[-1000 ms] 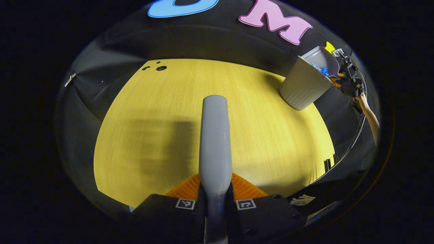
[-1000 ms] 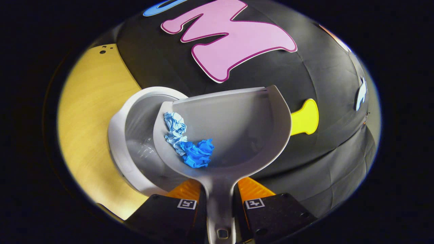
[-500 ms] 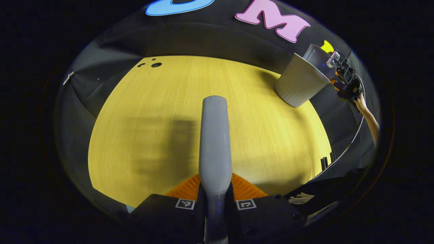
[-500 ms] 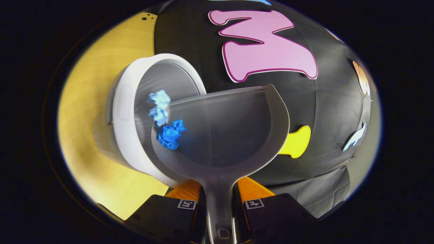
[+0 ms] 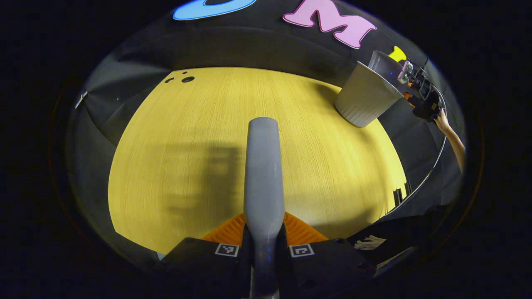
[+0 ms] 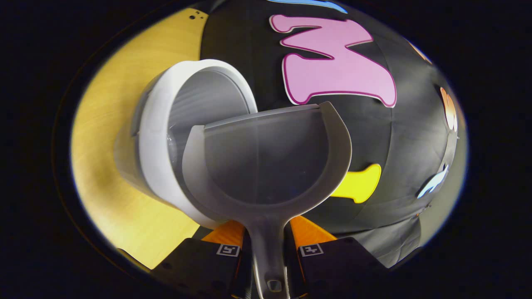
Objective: Pick up the small broom and dustpan from the desktop, sweep the trash into the dustpan with the broom, and then empty the trash into the garbage bin.
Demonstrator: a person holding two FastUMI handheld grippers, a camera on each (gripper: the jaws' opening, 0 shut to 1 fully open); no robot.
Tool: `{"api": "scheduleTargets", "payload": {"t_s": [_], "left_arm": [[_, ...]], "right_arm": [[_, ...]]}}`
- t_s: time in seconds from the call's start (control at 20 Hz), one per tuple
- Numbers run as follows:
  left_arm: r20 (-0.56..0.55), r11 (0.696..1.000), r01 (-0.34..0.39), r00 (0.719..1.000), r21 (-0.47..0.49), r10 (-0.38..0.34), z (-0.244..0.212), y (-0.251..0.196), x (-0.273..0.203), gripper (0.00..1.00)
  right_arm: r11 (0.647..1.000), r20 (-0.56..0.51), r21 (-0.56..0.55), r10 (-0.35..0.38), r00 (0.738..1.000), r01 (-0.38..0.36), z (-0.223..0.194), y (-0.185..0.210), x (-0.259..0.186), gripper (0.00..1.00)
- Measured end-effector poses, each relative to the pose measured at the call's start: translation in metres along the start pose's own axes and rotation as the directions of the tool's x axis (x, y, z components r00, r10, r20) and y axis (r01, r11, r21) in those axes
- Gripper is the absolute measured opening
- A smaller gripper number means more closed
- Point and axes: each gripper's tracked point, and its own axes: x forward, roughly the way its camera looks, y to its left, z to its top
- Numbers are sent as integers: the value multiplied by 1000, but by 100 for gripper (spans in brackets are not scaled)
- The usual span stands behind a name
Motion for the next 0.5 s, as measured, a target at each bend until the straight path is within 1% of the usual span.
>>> {"api": "scheduleTargets", "payload": {"t_s": [0.1,0.15,0.25,0.35,0.5], "left_arm": [[27,1000,-4,1000,-14,4,7,-2,-6,30],[35,1000,0,999,-30,2,10,-1,-10,30],[52,999,7,999,-52,-4,14,7,-14,30],[69,999,-3,998,-50,6,17,8,-17,30],[89,998,-7,996,-59,12,21,5,-24,30]], "right_arm": [[991,-13,133,7,1000,-5,7,-10,-3,37],[979,-12,204,9,1000,-7,13,-16,-3,37],[948,-8,318,15,1000,-12,24,-27,-8,37],[913,0,407,19,1000,-17,30,-41,-23,37],[850,36,524,33,999,-47,45,-52,-43,37]]}}
